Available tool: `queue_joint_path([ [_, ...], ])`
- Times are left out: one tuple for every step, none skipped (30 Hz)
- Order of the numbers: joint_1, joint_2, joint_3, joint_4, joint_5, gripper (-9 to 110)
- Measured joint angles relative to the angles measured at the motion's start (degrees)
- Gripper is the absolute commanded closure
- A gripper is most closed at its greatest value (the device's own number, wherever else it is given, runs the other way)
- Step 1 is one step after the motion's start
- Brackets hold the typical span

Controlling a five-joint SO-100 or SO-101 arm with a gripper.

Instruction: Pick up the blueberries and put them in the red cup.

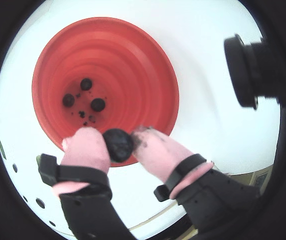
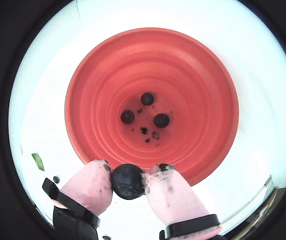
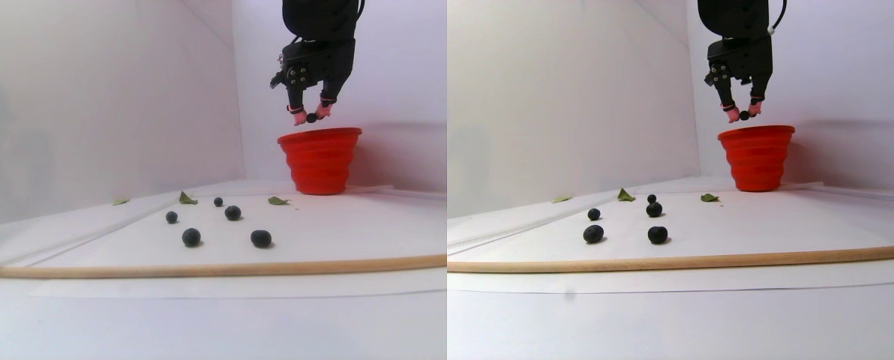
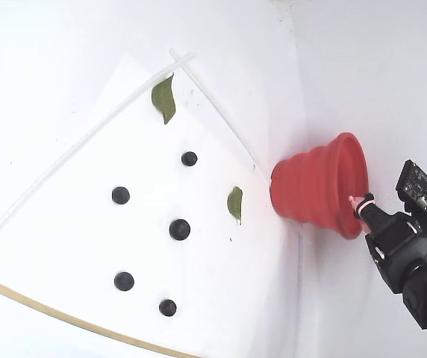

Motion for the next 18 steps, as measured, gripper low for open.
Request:
queue_joint_path([
  [0.1, -0.2, 0.0, -0.4, 0.0, 90],
  [0.3, -0.2, -0.1, -0.8, 0.0, 90],
  [0.3, -0.2, -0.1, -1.2, 0.0, 90],
  [0.4, -0.2, -0.2, -1.8, 0.0, 90],
  [0.5, -0.2, -0.2, -2.2, 0.0, 90],
  [0.6, -0.2, -0.2, -2.5, 0.0, 89],
  [0.6, -0.2, -0.2, -2.8, 0.0, 87],
  [0.6, -0.2, -0.2, -3.2, 0.0, 86],
  [0.6, -0.2, -0.2, -3.6, 0.0, 85],
  [0.6, -0.2, -0.2, -4.0, 0.0, 84],
  [0.6, -0.2, -0.2, -4.3, 0.0, 84],
  [0.6, -0.2, -0.2, -4.5, 0.0, 84],
  [0.6, -0.2, -0.2, -4.6, 0.0, 84],
  [0.6, -0.2, -0.2, -4.7, 0.0, 84],
  [0.6, -0.2, -0.2, -4.7, 0.0, 84],
  [0.6, -0.2, -0.2, -4.7, 0.0, 84],
  [0.6, -0.2, -0.2, -4.7, 0.0, 84],
  [0.6, -0.2, -0.2, -4.7, 0.0, 84],
])
